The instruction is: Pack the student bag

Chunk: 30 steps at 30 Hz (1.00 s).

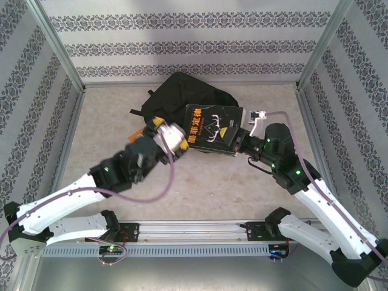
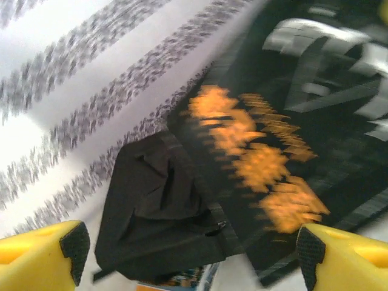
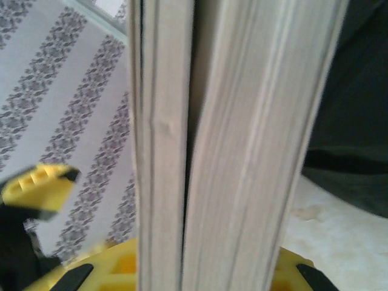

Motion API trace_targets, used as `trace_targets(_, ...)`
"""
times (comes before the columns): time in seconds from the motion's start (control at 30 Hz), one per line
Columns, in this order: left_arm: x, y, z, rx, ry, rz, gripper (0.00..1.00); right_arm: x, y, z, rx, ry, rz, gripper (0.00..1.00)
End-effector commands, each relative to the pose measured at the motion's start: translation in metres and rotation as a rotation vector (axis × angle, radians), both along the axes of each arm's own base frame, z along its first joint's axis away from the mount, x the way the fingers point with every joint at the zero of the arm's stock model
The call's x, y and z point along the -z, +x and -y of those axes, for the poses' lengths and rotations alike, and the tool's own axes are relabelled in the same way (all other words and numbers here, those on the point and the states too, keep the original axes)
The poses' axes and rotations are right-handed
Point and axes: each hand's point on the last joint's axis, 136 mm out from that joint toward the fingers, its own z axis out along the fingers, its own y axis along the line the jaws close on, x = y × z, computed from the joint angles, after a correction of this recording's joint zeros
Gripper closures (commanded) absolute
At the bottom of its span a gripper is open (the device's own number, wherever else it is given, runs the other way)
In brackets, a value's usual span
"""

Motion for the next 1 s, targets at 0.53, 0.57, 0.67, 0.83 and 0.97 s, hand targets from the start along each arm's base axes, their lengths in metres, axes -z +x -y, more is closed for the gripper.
trace_targets(0.53, 0.103, 0.140, 0.127, -0.043, 0.032, -0.671, 0.05, 0.035, 0.025, 0.179, 0.743, -0.445, -0.070, 1.00)
trace_targets(0.57, 0.110, 0.144, 0.137, -0.019, 0.052, -0.685, 0.02, 0.036, 0.025, 0.184, 0.766, -0.441, -0.077, 1.00)
trace_targets(0.67, 0.126, 0.153, 0.159, 0.021, 0.111, -0.683, 0.00, 0.039, 0.027, 0.192, 0.787, -0.411, -0.087, 1.00)
trace_targets(0.83, 0.149, 0.168, 0.171, 0.001, 0.163, -0.655, 0.02, 0.045, 0.032, 0.193, 0.769, -0.378, -0.114, 1.00)
trace_targets(0.97, 0.164, 0.169, 0.172, 0.004, 0.192, -0.671, 0.07, 0.052, 0.037, 0.192, 0.750, -0.346, -0.133, 1.00)
